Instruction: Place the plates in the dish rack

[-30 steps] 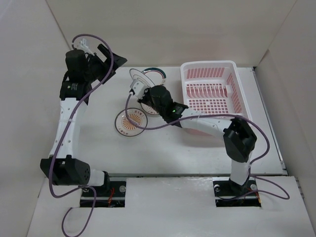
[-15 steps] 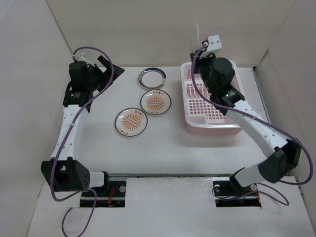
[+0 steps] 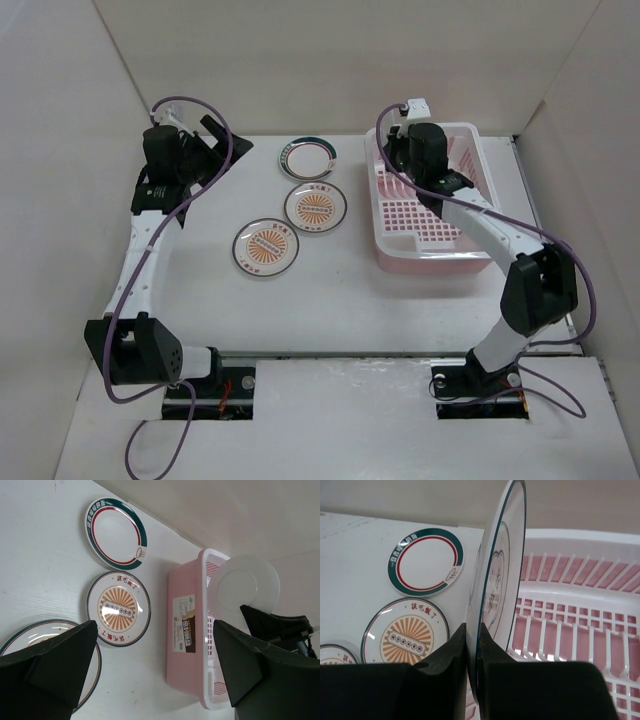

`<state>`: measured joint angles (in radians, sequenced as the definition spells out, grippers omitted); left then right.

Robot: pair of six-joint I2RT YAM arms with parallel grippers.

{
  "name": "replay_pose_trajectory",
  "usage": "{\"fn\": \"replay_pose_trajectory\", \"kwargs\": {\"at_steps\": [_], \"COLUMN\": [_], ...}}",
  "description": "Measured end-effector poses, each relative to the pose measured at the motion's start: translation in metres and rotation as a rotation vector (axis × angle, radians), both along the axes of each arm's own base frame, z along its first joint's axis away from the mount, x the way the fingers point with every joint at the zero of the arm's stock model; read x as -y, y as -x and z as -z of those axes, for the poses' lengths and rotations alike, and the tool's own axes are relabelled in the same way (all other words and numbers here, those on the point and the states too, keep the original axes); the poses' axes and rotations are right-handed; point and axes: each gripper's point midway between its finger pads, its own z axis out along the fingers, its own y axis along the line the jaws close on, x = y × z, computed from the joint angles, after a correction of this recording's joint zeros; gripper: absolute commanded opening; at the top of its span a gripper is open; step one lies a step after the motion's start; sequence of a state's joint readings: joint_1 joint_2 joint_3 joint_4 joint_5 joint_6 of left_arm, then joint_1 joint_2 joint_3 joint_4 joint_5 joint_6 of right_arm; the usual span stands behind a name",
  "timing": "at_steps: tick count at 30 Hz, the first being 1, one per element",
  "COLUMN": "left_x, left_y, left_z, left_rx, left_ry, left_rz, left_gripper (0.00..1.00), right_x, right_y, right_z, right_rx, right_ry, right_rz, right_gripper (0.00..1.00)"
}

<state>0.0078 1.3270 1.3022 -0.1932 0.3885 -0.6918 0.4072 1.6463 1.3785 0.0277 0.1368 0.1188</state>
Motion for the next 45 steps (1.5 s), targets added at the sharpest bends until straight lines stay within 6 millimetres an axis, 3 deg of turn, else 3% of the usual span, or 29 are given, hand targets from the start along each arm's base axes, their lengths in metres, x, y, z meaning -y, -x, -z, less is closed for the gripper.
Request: {"fn": "replay_pose_trajectory", "kwargs": {"at_steps": [3, 12, 33, 45], "left_x": [0.0, 0.002, 0.002, 0.001], "left_y": [-0.001, -0.006, -0.009, -0.013], "left_z": [0.0, 0.013, 0.019, 0.028], "left_rx": [0.002, -0.026, -0.036, -0.055], "left_ry": [-0.005, -0.013, -0.029, -0.032], "left_rz": [0.001, 0.01, 0.012, 0.013], "left_gripper": [1.0, 1.0, 1.0, 1.0], "right_x": [0.006, 0.023, 0.018, 0.022], "right_y": [0.0, -0.006, 0.0, 0.002], "right_z": [0.009, 0.01, 0.075, 0.092], "right_rx": [-0.039, -0.05, -0.196, -0.238], "right_ry": [-0.012, -0.05, -0.046, -0.024], "right_rz": [0.01, 0.052, 0.037, 0.056], "right_gripper": [0.0, 0.0, 0.0, 0.0]}}
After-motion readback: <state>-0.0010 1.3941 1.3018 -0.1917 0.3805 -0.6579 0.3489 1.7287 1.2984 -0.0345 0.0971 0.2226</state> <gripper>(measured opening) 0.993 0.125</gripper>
